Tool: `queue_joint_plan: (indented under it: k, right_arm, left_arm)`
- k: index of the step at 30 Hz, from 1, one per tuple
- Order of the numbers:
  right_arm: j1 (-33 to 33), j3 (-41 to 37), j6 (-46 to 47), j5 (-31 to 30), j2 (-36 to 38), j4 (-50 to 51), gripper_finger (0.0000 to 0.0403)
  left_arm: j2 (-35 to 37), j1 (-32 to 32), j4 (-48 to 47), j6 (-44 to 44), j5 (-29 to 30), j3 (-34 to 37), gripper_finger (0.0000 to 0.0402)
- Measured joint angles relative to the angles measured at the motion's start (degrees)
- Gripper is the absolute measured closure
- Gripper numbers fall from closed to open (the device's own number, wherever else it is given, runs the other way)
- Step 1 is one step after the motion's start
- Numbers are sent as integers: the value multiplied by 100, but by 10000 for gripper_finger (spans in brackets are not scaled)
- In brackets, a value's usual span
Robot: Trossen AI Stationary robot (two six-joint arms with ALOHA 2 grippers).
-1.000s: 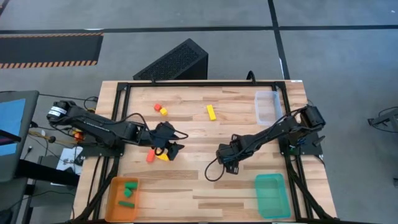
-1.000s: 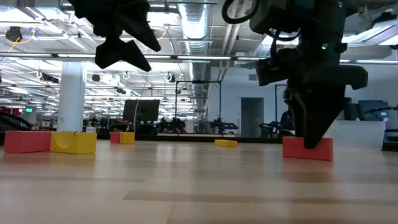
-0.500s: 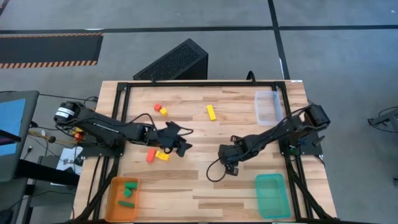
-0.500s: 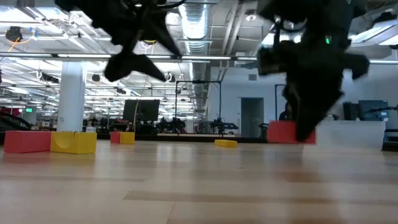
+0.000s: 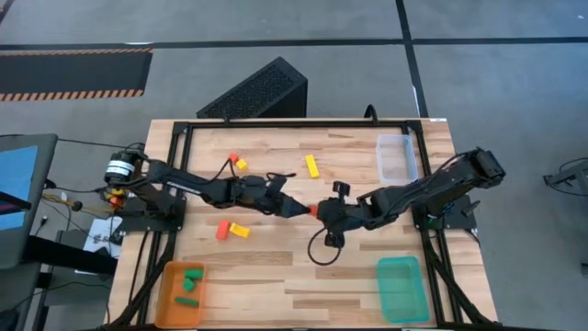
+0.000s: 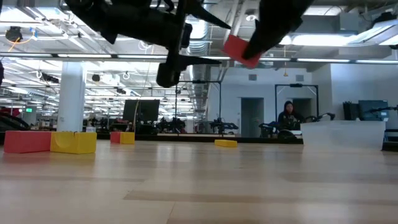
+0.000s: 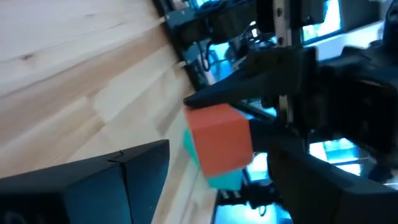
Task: Sort & place blocks by color
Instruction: Put the bottom right orange block into the blue bin
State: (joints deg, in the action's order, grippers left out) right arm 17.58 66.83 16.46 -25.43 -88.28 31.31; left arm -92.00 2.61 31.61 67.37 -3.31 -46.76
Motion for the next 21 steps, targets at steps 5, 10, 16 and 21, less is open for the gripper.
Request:
queue_joint_plan:
  k: [5,10,16,21]
  right_arm:
    - [-4,107,-228,-179,-14,62,280]
    - [-9,116,167,289,235,745,280]
    - [407,16,1318,1915,687,1970,280]
    - [1513,-952,2769,2621,1211,1751,280]
  left_arm:
    - [-158,-103,550,105,-210,-40,133]
    - [-120,-147,461,-151,-312,-63,138]
    - [-88,-149,340,-484,-346,-63,147]
    - [12,-183,32,-754,-230,-62,154]
